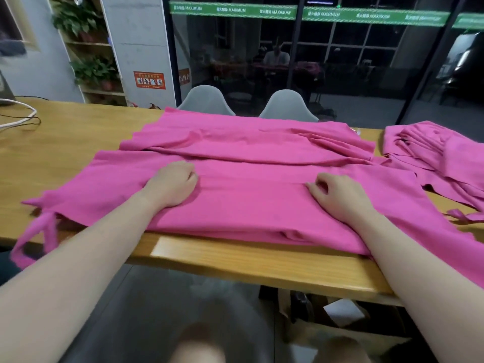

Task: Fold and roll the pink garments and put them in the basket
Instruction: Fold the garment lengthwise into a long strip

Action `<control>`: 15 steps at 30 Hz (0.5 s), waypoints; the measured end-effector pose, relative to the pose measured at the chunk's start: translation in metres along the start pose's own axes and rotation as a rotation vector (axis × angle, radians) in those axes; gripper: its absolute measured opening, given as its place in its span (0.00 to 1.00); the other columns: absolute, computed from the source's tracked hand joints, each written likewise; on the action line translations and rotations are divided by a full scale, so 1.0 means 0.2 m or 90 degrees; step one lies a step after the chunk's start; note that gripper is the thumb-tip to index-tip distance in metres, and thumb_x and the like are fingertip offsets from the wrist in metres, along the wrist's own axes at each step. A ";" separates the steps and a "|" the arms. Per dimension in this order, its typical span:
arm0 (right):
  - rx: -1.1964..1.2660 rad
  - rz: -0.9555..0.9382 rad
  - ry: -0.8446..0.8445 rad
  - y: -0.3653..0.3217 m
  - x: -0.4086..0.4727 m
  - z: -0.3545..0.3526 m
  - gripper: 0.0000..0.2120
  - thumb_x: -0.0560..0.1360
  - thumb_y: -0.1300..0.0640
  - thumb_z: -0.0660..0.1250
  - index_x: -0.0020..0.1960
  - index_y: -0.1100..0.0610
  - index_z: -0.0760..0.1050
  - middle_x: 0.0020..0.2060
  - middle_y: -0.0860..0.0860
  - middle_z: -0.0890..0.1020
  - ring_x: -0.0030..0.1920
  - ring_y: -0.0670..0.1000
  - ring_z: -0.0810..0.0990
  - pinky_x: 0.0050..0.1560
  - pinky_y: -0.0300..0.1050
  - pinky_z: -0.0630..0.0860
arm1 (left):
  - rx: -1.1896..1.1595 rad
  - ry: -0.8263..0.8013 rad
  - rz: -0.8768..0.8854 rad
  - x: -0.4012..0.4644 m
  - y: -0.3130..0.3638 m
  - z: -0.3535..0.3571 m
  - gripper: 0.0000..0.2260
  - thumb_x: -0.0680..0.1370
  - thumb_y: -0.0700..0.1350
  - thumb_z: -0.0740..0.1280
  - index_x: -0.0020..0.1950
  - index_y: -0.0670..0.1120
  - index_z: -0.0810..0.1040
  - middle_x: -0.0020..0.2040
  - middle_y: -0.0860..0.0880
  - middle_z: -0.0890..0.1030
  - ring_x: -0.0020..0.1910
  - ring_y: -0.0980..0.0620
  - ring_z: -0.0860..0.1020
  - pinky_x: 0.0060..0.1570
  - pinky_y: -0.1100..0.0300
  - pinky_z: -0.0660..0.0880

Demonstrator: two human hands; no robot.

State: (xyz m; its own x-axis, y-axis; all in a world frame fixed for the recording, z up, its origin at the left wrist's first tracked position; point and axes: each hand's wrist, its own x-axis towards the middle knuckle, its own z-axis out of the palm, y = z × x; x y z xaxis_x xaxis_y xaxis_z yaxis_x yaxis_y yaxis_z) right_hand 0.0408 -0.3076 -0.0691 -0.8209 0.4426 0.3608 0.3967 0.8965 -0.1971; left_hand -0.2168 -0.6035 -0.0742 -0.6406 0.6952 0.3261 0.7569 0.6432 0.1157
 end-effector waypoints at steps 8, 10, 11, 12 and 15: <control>0.023 -0.002 0.006 0.03 0.02 0.05 0.16 0.80 0.43 0.64 0.40 0.52 0.72 0.38 0.52 0.81 0.42 0.59 0.78 0.39 0.52 0.72 | -0.030 -0.009 0.025 0.02 -0.03 0.05 0.14 0.82 0.49 0.55 0.44 0.44 0.73 0.49 0.38 0.78 0.52 0.37 0.77 0.52 0.44 0.71; 0.021 0.000 0.011 0.03 0.01 0.05 0.17 0.81 0.43 0.63 0.39 0.53 0.71 0.37 0.52 0.81 0.42 0.60 0.78 0.39 0.52 0.71 | -0.041 -0.013 0.025 0.00 -0.02 0.03 0.14 0.82 0.50 0.54 0.44 0.45 0.73 0.48 0.39 0.78 0.52 0.37 0.76 0.52 0.44 0.71; 0.018 0.004 0.011 0.03 0.00 0.05 0.17 0.81 0.42 0.63 0.39 0.52 0.71 0.37 0.52 0.81 0.42 0.60 0.78 0.38 0.52 0.71 | -0.046 -0.017 0.024 -0.01 -0.02 0.02 0.12 0.83 0.48 0.55 0.44 0.46 0.72 0.48 0.39 0.78 0.52 0.38 0.76 0.53 0.44 0.71; 0.015 0.006 0.012 0.03 -0.01 0.04 0.18 0.81 0.42 0.62 0.39 0.52 0.70 0.37 0.52 0.81 0.42 0.60 0.78 0.38 0.52 0.71 | -0.051 -0.018 0.023 -0.02 -0.01 0.01 0.11 0.84 0.47 0.56 0.44 0.46 0.71 0.48 0.40 0.77 0.52 0.38 0.76 0.53 0.44 0.71; 0.013 0.004 0.010 0.01 -0.07 0.02 0.18 0.81 0.41 0.60 0.40 0.52 0.70 0.37 0.52 0.81 0.42 0.60 0.78 0.38 0.52 0.72 | -0.052 -0.015 0.021 -0.08 -0.01 0.00 0.10 0.84 0.46 0.57 0.44 0.46 0.71 0.47 0.42 0.77 0.51 0.39 0.75 0.52 0.45 0.70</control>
State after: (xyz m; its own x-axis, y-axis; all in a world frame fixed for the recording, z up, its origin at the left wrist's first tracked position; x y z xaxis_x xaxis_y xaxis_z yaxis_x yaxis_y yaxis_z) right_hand 0.0519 -0.3117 -0.0792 -0.8122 0.4480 0.3736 0.3924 0.8935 -0.2183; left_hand -0.2081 -0.6164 -0.0795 -0.6173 0.7234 0.3093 0.7850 0.5924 0.1812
